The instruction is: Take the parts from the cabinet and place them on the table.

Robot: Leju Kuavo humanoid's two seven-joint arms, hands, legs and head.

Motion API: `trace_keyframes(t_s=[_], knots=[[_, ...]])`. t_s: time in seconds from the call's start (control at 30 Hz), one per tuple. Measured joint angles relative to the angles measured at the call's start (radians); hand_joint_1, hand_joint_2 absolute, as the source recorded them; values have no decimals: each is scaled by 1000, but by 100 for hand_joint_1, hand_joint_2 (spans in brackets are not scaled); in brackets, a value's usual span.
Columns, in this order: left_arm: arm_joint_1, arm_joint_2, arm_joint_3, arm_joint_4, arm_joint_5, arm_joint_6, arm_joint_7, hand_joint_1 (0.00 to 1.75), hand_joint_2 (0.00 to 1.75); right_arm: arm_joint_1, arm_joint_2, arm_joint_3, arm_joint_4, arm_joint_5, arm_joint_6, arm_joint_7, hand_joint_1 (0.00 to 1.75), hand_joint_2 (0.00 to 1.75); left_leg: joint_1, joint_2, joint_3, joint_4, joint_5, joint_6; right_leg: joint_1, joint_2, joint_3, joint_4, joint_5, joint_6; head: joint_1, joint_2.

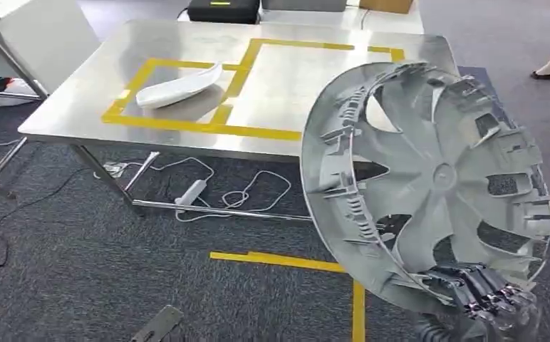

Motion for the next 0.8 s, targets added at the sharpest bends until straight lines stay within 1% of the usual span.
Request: trace_keyframes(t_s=[0.03, 0.07, 0.1, 0.13, 0.17, 0.2, 0.23, 0.27, 0.3, 0.33, 0.37, 0.4, 0.43, 0.47, 0.5, 0.53, 0.57, 0.6, 0.63, 0.67, 0.7, 0.73, 0.77, 0.8], knots=[[-3, -2, -1, 0, 2, -3, -2, 0, 175, -2, -2, 1, 0, 0, 0, 0, 175, 175, 0, 0, 3, 0, -4, 1, -1, 0, -48, 74, -21, 4, 0, 0], [-5, -5, -3, 0, 5, -6, -5, 0, 175, -1, -5, 2, 0, 1, 0, 2, 175, 175, 0, 0, 7, 0, -9, 1, -1, 0, -87, 124, -22, 7, -1, 0], [-5, -7, -5, 0, 8, -9, -7, 0, 175, 0, -6, 3, 1, 2, 0, 2, 175, 175, 1, 0, 13, 0, -14, 0, -2, -1, -101, 122, 4, 9, 1, 0], [-5, -9, -8, 0, 12, -10, -8, 0, 175, -1, -8, 4, 1, 3, 0, 3, 175, 175, 2, 0, 21, 0, -20, -3, -3, -1, -92, 77, 51, 11, -1, 0], [-7, -11, -10, 0, 14, -11, -8, 0, 175, -3, -9, 5, 1, 5, 0, 5, 175, 175, 3, 0, 31, 2, -27, -6, -6, -3, -65, 3, 107, 12, 0, 0], [-8, -13, -12, 0, 16, -11, -8, 0, 175, -5, -10, 5, 1, 9, 0, 6, 175, 175, 4, 0, 42, 3, -35, -10, -8, -7, -26, -91, 165, 14, 0, 0], [-9, -11, -16, 0, 19, -11, -8, 0, 175, -7, -10, 5, 2, 11, 0, 8, 175, 175, 3, 0, 47, 3, -43, -18, -8, -13, -2, -133, 162, 17, 1, 0], [-13, -11, -17, 0, 20, -11, -6, 0, 175, -7, -10, 5, 0, 15, 0, 8, 175, 175, -4, -2, 45, 12, -52, -25, -4, -10, 23, -165, 148, 7, 3, 0], [-12, -11, -18, 0, 20, -11, -5, 0, 175, -8, -10, 5, -1, 15, 0, 10, 175, 175, -4, -1, 45, 7, -51, -29, -3, -8, 18, -158, 146, -7, 0, 0], [-12, -11, -19, 0, 20, -10, -3, 0, 175, -7, -10, 5, -2, 15, 0, 12, 175, 175, -3, -1, 47, 3, -50, -32, -1, -7, 17, -156, 144, -13, -3, 0], [-13, -11, -19, 0, 21, -10, -1, 0, 175, -5, -10, 5, -2, 15, 0, 12, 175, 175, -3, 0, 50, 2, -51, -36, 0, -5, 16, -156, 143, -18, -1, 0], [-14, -11, -20, -1, 20, -10, 0, 0, 175, -5, -11, 5, -2, 15, 0, 12, 175, 175, -2, 1, 52, 5, -60, -42, -7, -5, 23, -162, 143, -27, -3, 0], [-14, -11, -22, -2, 20, -9, 0, 0, 175, -5, -11, 6, -3, 15, 0, 11, 175, 175, -1, 1, 47, 28, -72, -47, -7, -6, 27, -163, 140, -33, -4, 0], [-15, -11, -24, -2, 20, -8, 0, 0, 175, -6, -11, 6, -4, 16, 0, 11, 175, 175, 0, 1, 17, 89, -102, -51, -7, -7, 31, -163, 136, -39, -8, 0], [-15, -11, -24, -2, 21, -8, 1, 0, 175, -7, -11, 7, -4, 16, 0, 11, 175, 175, 1, 1, -25, 169, -137, -54, -6, -8, 33, -163, 133, -43, -6, 0], [-13, -11, -25, -2, 21, -8, 1, 0, 175, -6, -11, 7, -4, 17, 0, 11, 175, 175, 1, 1, -74, 257, -169, -55, -5, -8, 36, -163, 129, -46, -6, 0], [-11, -11, -25, -2, 22, -9, 1, 0, 175, -6, -11, 7, -4, 17, 0, 11, 175, 175, 1, 1, -112, 318, -181, -55, -3, -7, 39, -163, 126, -48, -7, 0], [-8, -11, -25, -2, 22, -8, 1, 0, 175, -5, -11, 7, -4, 16, 0, 11, 175, 175, 1, 1, -132, 333, -166, -52, -2, -4, 45, -163, 122, -48, -6, 0], [-8, -11, -25, -2, 22, -8, 1, 0, 175, -5, -11, 8, -4, 16, 0, 11, 175, 175, 0, 0, -126, 303, -129, -47, 0, -2, 52, -163, 117, -48, -7, 0], [-8, -11, -25, -2, 22, -8, 1, 0, 175, -5, -11, 7, -4, 16, 0, 11, 175, 175, -2, 0, -103, 237, -77, -39, 3, 0, 60, -163, 113, -47, -7, 0], [-8, -10, -25, -2, 22, -8, 1, 0, 175, -6, -11, 7, -5, 17, 0, 11, 175, 175, -6, -1, -66, 140, -17, -26, 6, 1, 71, -163, 107, -47, -6, 0], [-8, -10, -26, -2, 22, -8, 1, 0, 175, -6, -11, 7, -5, 17, 0, 11, 175, 175, -13, -1, -37, 62, 20, -11, 4, 1, 73, -165, 102, -46, -7, 0], [-10, -4, -26, -2, 22, -8, 1, 0, 175, -6, -11, 8, -5, 17, 0, 11, 175, 175, -16, 1, -26, 47, -2, 0, 12, 0, 74, -164, 94, -39, -1, 0], [-12, -5, -26, -2, 22, -8, 1, 0, 175, -7, -11, 7, -5, 17, 0, 11, 175, 175, -18, 1, -20, 32, -5, -4, 7, 3, 77, -164, 94, -34, -5, 0]])
